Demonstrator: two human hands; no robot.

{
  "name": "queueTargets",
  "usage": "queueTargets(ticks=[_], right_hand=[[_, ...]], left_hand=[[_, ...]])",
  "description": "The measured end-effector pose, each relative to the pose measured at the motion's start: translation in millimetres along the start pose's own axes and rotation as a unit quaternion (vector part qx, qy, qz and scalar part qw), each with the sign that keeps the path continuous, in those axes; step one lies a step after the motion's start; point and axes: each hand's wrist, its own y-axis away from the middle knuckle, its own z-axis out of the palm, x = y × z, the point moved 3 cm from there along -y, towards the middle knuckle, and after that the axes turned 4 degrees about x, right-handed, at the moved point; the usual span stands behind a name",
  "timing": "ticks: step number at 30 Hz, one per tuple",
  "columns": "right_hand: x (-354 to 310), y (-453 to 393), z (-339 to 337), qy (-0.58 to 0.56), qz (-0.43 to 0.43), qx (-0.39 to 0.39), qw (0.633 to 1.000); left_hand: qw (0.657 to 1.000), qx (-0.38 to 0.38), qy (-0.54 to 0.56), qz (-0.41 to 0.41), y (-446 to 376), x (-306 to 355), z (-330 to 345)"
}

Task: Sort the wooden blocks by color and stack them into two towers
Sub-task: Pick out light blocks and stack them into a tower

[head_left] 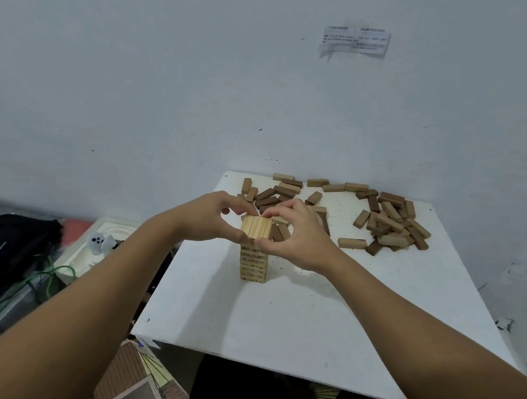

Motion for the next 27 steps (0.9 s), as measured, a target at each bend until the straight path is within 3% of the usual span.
queueTargets(ticks=[27], right_hand=[[19.8, 12.3, 2.5, -0.04, 0.042, -0.039, 0.998]], left_hand=[[0.991, -0.014, 0.116, -0.058, 7.0, -33.3, 7.6]])
